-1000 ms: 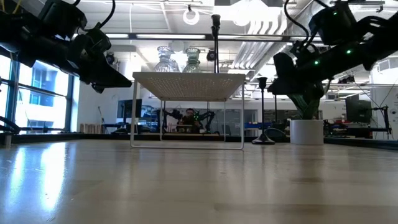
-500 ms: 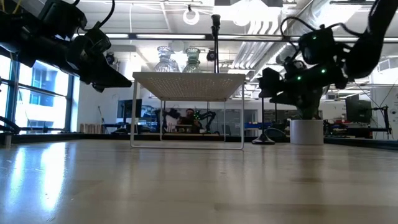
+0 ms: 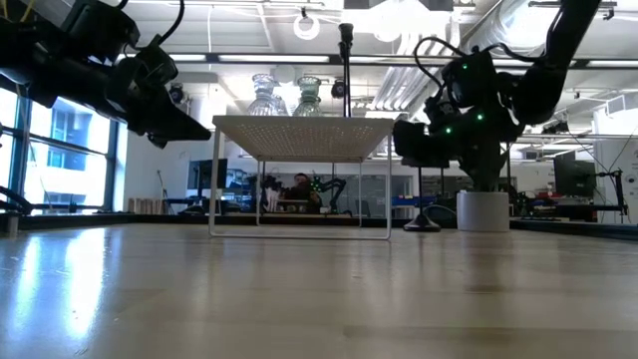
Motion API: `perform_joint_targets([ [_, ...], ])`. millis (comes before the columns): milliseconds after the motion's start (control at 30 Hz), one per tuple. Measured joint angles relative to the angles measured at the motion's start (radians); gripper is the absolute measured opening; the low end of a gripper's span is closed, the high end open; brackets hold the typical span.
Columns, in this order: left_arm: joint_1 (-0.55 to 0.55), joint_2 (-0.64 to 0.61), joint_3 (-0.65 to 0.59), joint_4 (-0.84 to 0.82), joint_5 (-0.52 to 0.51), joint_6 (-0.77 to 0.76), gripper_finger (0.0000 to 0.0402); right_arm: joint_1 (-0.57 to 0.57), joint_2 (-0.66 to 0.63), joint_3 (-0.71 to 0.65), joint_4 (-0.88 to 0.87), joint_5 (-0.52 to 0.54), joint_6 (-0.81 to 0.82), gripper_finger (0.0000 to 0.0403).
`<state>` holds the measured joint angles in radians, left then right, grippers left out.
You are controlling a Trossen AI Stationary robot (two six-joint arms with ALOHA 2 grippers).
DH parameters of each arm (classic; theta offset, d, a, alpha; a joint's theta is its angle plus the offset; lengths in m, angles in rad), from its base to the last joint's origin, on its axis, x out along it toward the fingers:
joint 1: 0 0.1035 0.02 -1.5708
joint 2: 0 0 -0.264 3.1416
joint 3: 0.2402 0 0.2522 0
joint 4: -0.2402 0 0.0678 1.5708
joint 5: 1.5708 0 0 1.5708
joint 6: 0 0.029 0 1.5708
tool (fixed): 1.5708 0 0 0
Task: Pick & Place candle stick holders
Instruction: Put the black candle holder on the shelf aligned with the other black candle holders
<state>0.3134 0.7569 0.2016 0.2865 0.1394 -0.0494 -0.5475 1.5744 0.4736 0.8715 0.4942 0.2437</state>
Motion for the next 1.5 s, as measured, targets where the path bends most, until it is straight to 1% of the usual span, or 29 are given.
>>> perform_joint_targets([
  [100,0.000,0.000,0.000,-0.006,0.000,0.000,0.0023,0.016,-0.008,0.000,0.000,0.013,-0.022,0.0027],
  [167,0.000,0.000,0.000,-0.005,0.000,0.000,0.0023,0.030,-0.020,0.000,-0.001,0.021,-0.044,0.0007],
  [300,0.000,0.000,0.000,-0.006,0.000,0.000,0.0024,0.063,-0.070,0.000,-0.001,0.030,-0.061,0.0015],
  [400,0.000,0.000,0.000,-0.006,0.000,0.000,0.0023,0.099,-0.140,0.000,-0.022,0.040,-0.070,0.0005],
  [533,0.000,0.000,0.000,-0.006,0.000,0.000,0.0023,0.165,-0.281,0.000,-0.149,0.060,-0.074,0.0008],
  [633,0.000,0.000,0.000,-0.005,0.000,0.000,0.0023,0.230,-0.397,0.000,-0.255,0.109,-0.068,0.0004],
  [733,0.000,0.000,0.000,-0.006,-0.001,0.000,0.0024,0.308,-0.497,0.000,-0.317,0.144,-0.069,0.0004],
  [833,0.000,0.000,0.000,-0.005,-0.001,0.000,0.0023,0.389,-0.566,0.004,-0.351,0.144,-0.070,0.0006],
  [900,0.000,0.000,0.000,-0.005,-0.001,-0.001,0.0023,0.443,-0.586,0.027,-0.384,0.144,-0.081,0.0003],
  [1033,0.000,0.000,0.000,-0.005,-0.001,-0.001,0.0023,0.534,-0.573,0.103,-0.444,0.143,-0.096,0.0004],
  [1200,0.000,0.000,0.000,0.001,-0.002,-0.001,0.0023,0.589,-0.484,0.247,-0.512,0.151,-0.140,0.0004],
  [1367,0.000,0.000,0.000,0.000,-0.002,-0.001,0.0023,0.567,-0.377,0.405,-0.596,0.148,-0.177,0.0004],
  [1500,0.000,0.000,0.000,0.000,-0.005,-0.001,0.0023,0.511,-0.287,0.502,-0.649,0.096,-0.186,0.0002],
])
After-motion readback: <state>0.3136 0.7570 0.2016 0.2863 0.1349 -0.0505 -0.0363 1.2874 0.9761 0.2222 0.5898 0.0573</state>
